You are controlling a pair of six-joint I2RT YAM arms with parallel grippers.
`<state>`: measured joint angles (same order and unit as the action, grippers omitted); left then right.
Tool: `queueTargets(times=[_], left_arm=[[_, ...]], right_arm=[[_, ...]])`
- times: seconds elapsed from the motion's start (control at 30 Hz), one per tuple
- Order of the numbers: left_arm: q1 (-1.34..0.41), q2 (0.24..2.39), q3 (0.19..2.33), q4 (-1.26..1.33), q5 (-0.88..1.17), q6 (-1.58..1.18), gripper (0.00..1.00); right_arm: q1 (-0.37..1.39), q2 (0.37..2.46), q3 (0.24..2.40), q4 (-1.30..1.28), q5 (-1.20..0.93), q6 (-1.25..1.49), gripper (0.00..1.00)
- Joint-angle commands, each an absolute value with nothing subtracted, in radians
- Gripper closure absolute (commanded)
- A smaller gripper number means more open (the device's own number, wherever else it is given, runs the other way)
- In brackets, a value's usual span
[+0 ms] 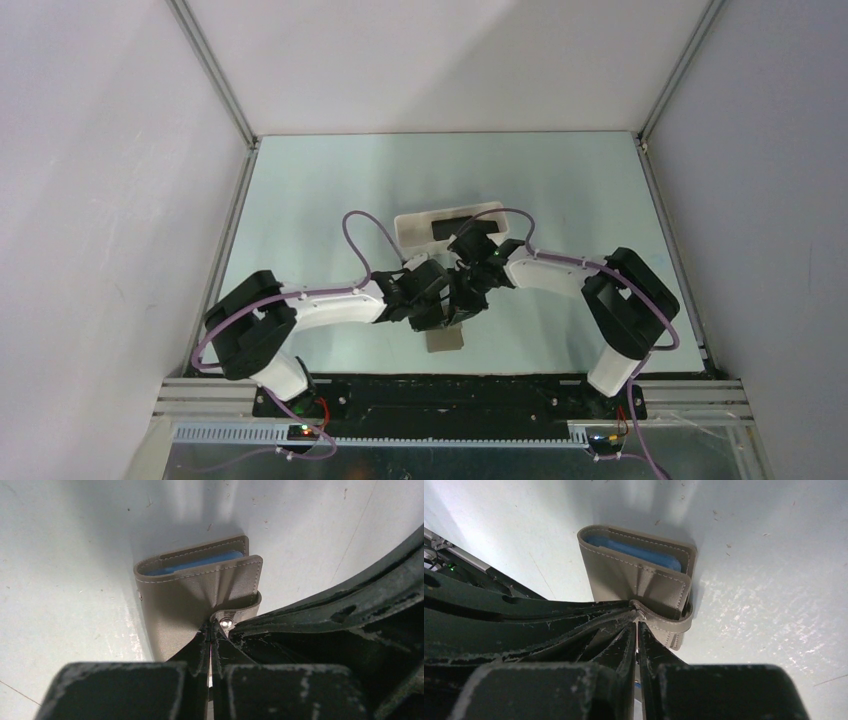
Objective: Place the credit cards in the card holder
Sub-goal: Close the card holder at the center of the board.
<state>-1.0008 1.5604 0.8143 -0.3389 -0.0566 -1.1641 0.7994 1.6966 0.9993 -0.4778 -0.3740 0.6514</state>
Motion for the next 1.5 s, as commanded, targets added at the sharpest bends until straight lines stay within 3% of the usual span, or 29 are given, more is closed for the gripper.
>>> queueTargets(times=[0.0,1.47], left_arm=[[-1.025,1.575,0.823,-0.414,-0.051,-1.128,1.0],[-1.059,1.471,0.897,-0.413,-0.134,-1.073,1.0]], right_arm=[[0.803,1.723,1.047,-0.468,-0.366,0.656,0.93],[0.828,1.742,1.048,-0.504,-0.316,0.643,0.93]])
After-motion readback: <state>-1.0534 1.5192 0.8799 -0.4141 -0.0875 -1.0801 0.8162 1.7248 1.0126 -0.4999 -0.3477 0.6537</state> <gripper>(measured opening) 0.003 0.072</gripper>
